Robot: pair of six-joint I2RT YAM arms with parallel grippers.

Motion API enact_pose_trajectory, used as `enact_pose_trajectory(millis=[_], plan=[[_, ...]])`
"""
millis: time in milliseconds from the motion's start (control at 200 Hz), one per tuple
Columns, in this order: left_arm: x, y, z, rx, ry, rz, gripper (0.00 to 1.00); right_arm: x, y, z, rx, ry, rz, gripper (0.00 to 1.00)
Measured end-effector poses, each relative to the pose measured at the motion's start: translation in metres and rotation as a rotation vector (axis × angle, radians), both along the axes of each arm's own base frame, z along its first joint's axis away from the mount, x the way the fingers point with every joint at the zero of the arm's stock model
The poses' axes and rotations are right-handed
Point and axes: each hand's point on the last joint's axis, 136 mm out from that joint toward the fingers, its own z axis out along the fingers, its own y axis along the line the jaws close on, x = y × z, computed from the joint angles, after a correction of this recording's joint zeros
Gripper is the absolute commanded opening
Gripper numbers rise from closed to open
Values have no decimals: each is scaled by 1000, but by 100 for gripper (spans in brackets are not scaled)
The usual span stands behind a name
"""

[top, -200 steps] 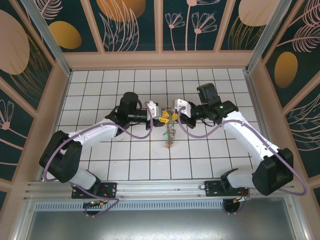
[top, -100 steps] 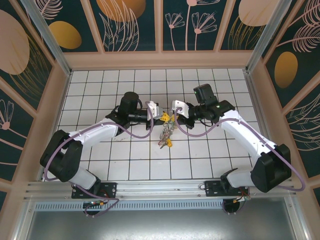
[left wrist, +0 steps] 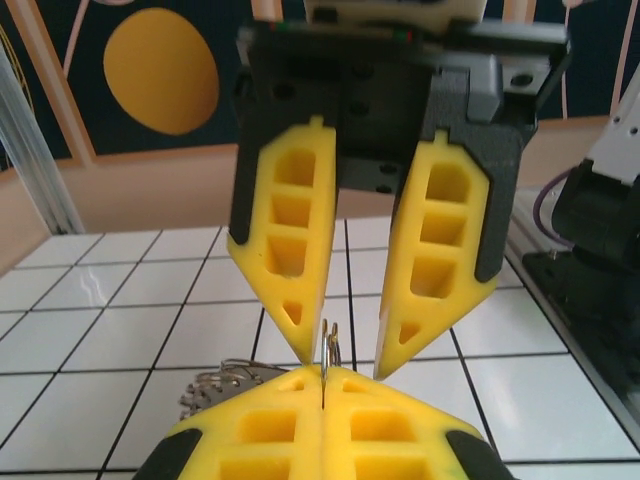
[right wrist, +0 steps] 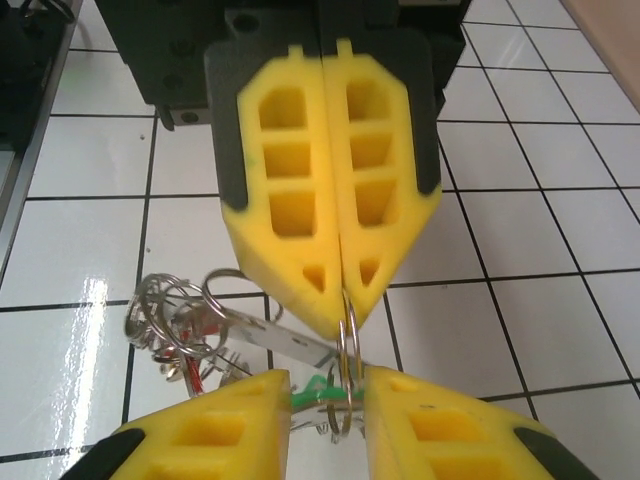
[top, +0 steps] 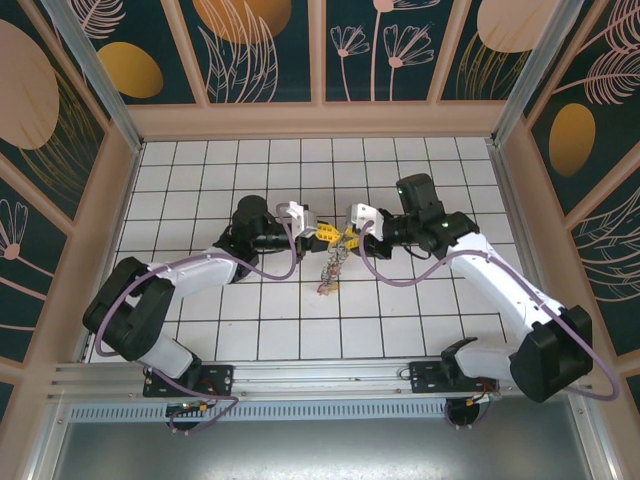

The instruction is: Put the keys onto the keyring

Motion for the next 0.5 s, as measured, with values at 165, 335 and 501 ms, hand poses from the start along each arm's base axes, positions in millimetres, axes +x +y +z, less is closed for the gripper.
enact_pose_trajectory(millis=[165, 335, 501], plan=[[-3, 0, 13, -51, -9, -18, 0, 0, -10, 4, 24, -7, -30, 24], [-4, -1, 14, -68, -6, -29, 0, -3, -8, 9, 56, 5, -21, 19], [-5, -1, 12, -73, -6, -37, 0, -4, -6, 12, 76, 4, -3, 18]])
